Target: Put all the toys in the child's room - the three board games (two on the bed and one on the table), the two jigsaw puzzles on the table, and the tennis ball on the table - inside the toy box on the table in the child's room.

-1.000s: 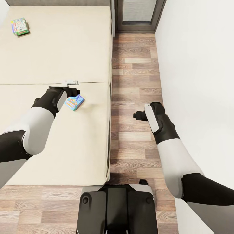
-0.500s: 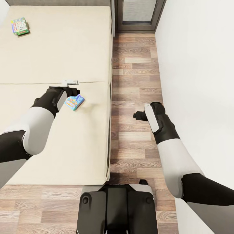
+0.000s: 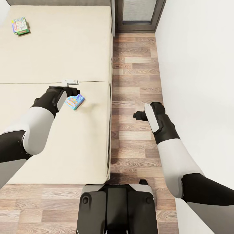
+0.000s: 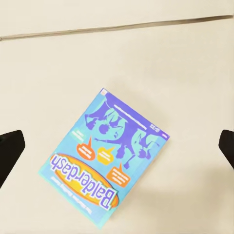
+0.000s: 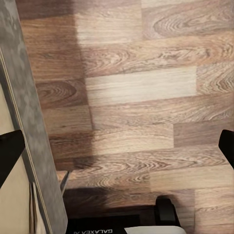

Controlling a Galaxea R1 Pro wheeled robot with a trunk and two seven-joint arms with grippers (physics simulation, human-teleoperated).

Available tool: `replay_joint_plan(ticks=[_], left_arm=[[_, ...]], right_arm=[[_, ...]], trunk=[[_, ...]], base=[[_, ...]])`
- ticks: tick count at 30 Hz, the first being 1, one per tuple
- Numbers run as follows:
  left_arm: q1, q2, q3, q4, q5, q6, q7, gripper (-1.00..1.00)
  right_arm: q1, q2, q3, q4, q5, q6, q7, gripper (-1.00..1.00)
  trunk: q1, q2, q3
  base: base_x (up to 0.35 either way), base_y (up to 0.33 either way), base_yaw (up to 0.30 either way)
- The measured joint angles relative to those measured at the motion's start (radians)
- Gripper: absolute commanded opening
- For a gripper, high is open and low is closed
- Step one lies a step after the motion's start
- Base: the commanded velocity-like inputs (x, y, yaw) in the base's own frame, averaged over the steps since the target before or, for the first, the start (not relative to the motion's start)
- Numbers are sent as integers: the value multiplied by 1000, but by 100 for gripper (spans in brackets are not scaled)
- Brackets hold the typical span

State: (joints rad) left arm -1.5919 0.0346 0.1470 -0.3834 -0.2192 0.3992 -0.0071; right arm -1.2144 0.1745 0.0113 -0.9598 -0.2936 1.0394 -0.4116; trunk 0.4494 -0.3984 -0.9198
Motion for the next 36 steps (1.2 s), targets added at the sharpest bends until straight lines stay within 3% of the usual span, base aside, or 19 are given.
replay_joint_plan(ticks=[36], left_arm=[[0, 1, 0, 0, 0, -1, 0, 100]], right_arm=[[0, 0, 0, -4, 0, 0, 0, 100]], trunk=[[0, 0, -3]], base=[[2, 34, 0]])
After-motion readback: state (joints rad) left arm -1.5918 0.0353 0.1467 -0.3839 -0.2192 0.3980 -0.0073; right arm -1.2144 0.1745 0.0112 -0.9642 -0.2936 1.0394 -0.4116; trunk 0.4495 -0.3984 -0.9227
